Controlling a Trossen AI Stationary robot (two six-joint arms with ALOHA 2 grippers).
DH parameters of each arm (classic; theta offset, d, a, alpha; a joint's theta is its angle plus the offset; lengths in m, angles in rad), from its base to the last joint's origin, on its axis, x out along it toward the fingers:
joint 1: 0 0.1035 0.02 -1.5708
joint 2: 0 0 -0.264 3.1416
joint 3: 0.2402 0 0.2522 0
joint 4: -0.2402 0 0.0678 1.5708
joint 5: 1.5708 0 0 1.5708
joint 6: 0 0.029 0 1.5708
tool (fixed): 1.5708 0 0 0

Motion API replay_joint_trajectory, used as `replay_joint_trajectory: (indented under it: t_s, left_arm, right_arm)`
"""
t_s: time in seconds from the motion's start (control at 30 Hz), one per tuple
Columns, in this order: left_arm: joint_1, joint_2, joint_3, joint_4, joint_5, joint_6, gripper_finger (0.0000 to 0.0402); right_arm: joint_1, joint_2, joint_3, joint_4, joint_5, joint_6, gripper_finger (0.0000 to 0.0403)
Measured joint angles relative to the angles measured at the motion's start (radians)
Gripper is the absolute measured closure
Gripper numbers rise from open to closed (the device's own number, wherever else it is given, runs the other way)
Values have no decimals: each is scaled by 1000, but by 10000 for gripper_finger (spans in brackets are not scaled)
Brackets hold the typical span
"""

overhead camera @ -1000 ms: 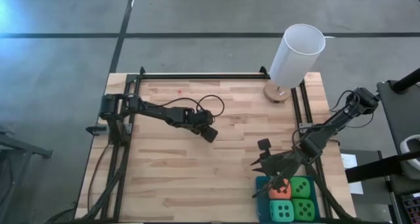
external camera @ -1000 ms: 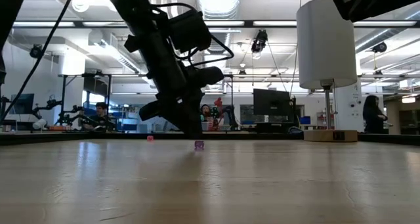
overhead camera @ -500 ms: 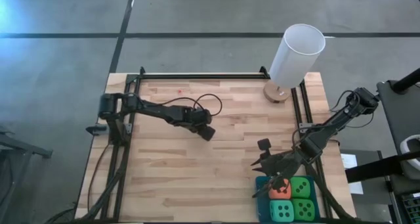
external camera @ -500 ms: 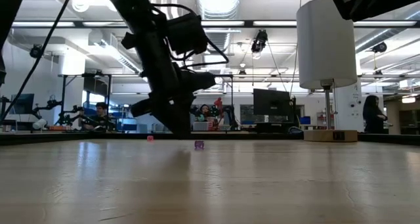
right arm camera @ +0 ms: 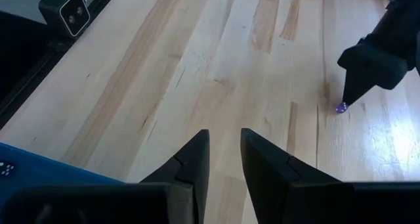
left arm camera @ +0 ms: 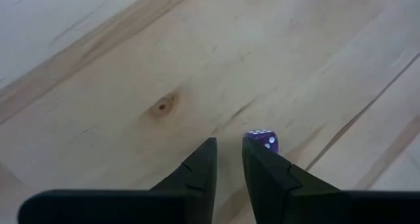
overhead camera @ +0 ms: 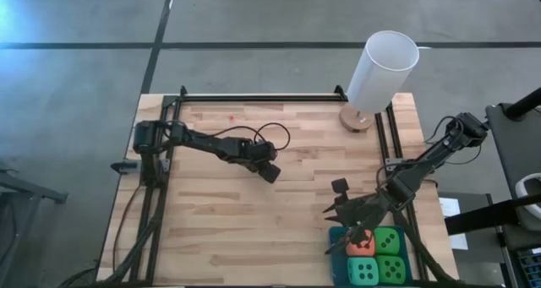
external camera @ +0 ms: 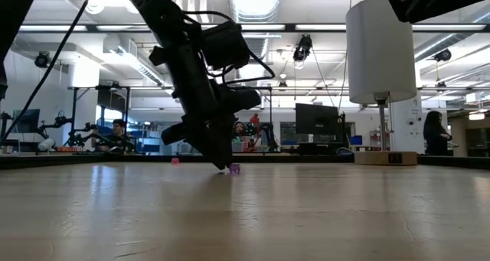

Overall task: Pick & Place Dice
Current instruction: Put the small purple die into the blue bin

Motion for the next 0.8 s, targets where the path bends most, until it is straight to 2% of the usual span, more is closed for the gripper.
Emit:
replay_joint_trajectory:
  t_s: [0.3,0.8]
  left_arm:
    - [-12,44,51,12,12,-1,323]
    - [-42,154,205,4,59,63,323]
  right_arm:
    - [0,0,0,5,0,-1,335]
    - [-1,0,0,8,0,-3,316]
